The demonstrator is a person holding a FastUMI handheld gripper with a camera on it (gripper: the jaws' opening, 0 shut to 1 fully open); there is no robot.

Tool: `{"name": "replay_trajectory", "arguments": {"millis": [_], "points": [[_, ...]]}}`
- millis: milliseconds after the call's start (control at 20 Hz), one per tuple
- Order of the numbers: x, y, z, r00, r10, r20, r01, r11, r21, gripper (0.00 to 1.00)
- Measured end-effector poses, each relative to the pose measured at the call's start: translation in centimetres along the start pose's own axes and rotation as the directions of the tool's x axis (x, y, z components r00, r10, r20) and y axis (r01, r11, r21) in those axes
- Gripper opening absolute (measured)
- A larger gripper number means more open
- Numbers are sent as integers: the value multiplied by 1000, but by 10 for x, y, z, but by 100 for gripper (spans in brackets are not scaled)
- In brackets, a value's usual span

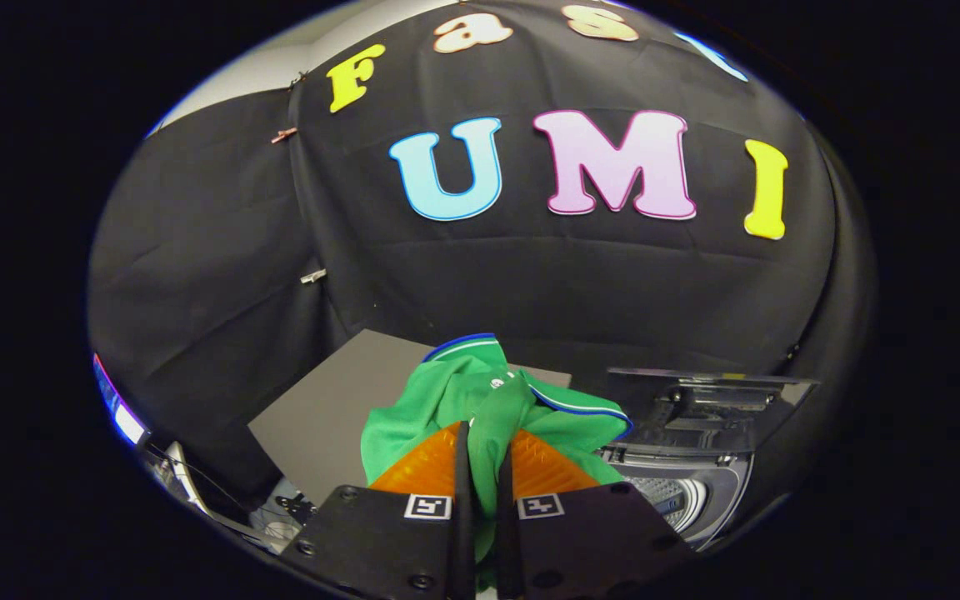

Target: Put the clothes into the washing machine and then close the washing machine lid.

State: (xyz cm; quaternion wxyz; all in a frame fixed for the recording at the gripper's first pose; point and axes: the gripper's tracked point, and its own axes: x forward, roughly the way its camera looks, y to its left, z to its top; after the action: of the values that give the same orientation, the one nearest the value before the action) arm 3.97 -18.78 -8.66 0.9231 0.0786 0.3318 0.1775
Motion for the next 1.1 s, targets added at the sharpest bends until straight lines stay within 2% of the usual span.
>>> {"name": "replay_trajectory", "arguments": {"millis": [200,350,500,650,900,1100], "points": [[-29,-69,14,999,-29,32,29,1000,4,14],[-40,-122,12,998,-57,28,56,998,22,14],[-40,-161,5,999,-52,11,51,998,36,14],[-38,-184,-1,1000,-29,1,29,999,14,14],[-35,-207,-16,999,-34,12,34,999,4,14],[-14,-223,-52,998,-51,-23,51,999,18,14]]}}
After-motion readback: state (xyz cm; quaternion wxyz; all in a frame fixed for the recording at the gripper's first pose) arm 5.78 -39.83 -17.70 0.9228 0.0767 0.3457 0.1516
